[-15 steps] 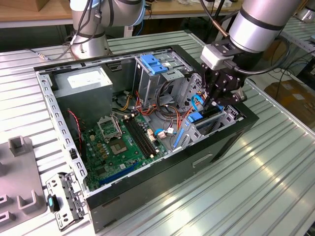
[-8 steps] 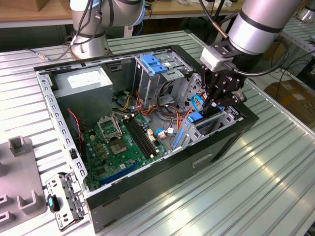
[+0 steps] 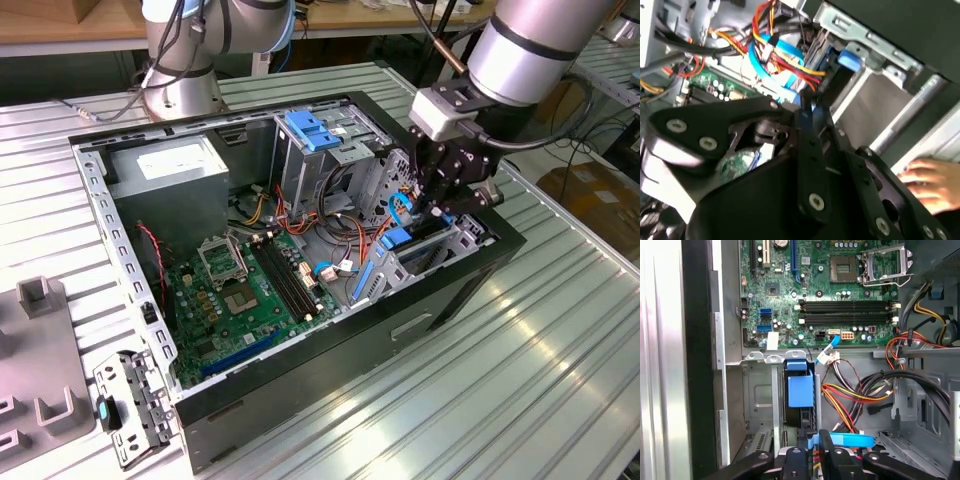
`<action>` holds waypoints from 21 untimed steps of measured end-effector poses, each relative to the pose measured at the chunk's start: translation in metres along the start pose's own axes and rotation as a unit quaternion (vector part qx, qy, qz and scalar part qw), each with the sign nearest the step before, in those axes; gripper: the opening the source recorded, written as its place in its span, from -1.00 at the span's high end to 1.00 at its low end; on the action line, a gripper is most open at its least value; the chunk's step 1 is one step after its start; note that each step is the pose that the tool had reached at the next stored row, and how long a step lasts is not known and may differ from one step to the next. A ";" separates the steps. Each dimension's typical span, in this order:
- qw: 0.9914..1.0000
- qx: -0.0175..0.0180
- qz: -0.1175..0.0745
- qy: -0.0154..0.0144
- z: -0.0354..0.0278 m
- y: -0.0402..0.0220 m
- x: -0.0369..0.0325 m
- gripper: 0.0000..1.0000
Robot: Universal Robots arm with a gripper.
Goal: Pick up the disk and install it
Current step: 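Insert the second disk wire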
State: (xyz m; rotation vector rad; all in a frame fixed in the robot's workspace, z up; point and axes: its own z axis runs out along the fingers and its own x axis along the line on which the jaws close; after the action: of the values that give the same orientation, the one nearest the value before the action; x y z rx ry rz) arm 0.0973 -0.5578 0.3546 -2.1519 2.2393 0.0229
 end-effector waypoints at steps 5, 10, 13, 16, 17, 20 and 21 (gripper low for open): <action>1.000 0.000 0.000 0.001 -0.0034 0.0000 -0.0002 0.53; 1.000 0.000 0.000 0.001 -0.0042 0.0000 -0.0002 0.79; 1.000 0.000 0.000 0.001 -0.0028 0.0000 -0.0002 0.79; 1.000 0.000 0.000 0.001 0.0039 0.0001 0.0001 0.79; 1.000 0.000 0.000 0.001 0.0039 0.0001 0.0001 0.79; 1.000 0.000 0.000 0.001 0.0066 0.0001 0.0002 0.79; 1.000 0.000 0.000 0.001 0.0088 0.0001 0.0003 0.79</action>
State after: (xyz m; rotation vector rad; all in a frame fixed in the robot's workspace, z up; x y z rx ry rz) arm 0.0973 -0.5577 0.3459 -2.1532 2.2408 0.0199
